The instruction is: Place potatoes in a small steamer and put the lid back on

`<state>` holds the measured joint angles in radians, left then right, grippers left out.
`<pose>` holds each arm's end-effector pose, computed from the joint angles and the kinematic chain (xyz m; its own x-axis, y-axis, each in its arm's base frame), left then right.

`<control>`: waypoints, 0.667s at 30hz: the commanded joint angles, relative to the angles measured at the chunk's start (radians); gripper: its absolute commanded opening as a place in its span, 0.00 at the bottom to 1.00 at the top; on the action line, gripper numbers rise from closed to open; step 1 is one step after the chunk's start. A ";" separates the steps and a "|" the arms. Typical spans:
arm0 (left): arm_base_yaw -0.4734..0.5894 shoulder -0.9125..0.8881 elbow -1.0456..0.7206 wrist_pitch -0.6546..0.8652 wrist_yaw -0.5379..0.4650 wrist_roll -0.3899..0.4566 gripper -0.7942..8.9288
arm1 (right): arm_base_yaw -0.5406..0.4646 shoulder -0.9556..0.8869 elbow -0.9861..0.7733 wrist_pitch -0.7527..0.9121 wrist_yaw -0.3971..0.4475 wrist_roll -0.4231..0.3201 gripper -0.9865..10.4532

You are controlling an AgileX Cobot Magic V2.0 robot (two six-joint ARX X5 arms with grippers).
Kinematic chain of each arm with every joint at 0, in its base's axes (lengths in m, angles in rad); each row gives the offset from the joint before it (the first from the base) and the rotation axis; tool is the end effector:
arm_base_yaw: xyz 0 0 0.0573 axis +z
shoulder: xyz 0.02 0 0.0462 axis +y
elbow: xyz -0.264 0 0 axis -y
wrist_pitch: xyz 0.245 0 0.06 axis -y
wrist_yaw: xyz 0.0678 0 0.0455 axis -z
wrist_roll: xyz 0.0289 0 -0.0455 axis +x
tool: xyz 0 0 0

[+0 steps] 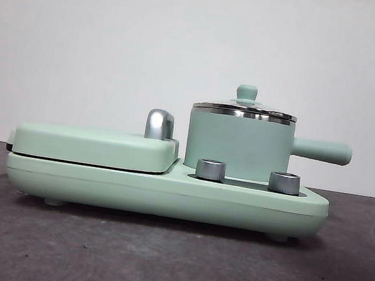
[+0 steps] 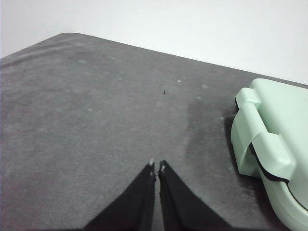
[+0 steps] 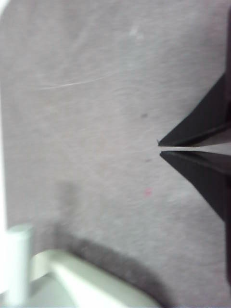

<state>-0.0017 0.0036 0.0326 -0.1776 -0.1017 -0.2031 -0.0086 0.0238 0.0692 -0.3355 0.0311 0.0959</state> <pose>0.0947 0.0028 0.1572 0.9840 0.0999 -0.1473 -0.1265 0.9746 -0.1848 0.0907 -0.0017 0.1532 0.9574 -0.0393 -0.2859 0.0656 0.9944 0.0829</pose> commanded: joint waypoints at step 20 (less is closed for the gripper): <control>0.002 0.000 -0.019 -0.006 0.000 -0.004 0.10 | -0.001 -0.020 -0.058 0.178 0.022 -0.022 0.09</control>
<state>-0.0017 0.0036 0.0326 -0.1776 -0.1017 -0.2031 -0.0086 0.0051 0.0185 -0.1669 0.0494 0.0818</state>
